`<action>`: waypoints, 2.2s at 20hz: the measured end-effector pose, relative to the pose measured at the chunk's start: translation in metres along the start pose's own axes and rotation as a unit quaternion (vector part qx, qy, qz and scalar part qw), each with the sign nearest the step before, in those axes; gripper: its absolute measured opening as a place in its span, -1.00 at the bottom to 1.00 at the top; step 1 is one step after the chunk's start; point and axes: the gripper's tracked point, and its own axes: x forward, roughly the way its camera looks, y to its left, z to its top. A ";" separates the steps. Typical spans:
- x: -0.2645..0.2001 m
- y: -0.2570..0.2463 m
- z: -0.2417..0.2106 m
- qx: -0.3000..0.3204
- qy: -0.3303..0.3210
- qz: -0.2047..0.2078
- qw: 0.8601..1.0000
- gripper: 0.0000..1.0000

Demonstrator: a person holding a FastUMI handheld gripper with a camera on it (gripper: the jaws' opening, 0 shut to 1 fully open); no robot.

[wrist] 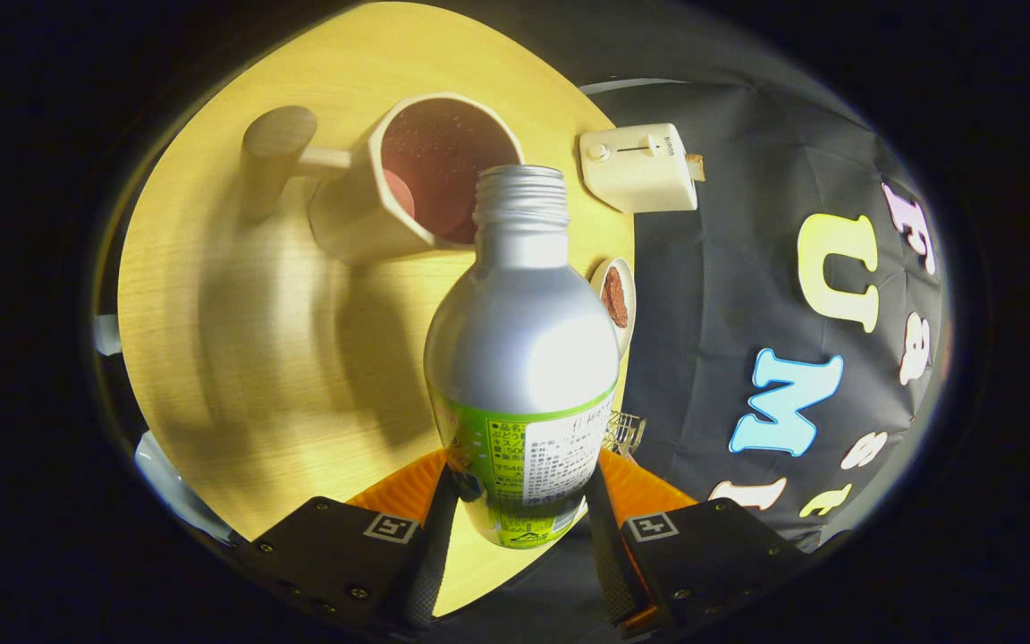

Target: Take the bottle from table, then pour the juice into the cup, finally place the bottle on the coaster

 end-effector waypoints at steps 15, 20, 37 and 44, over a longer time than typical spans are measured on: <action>-0.005 -0.015 -0.006 -0.062 0.038 -0.016 0.997 0.39; -0.003 -0.016 -0.007 -0.079 0.051 -0.013 0.995 0.39; -0.006 -0.036 0.001 -0.149 0.072 -0.028 0.986 0.39; -0.009 -0.039 -0.002 -0.159 0.082 -0.026 0.984 0.39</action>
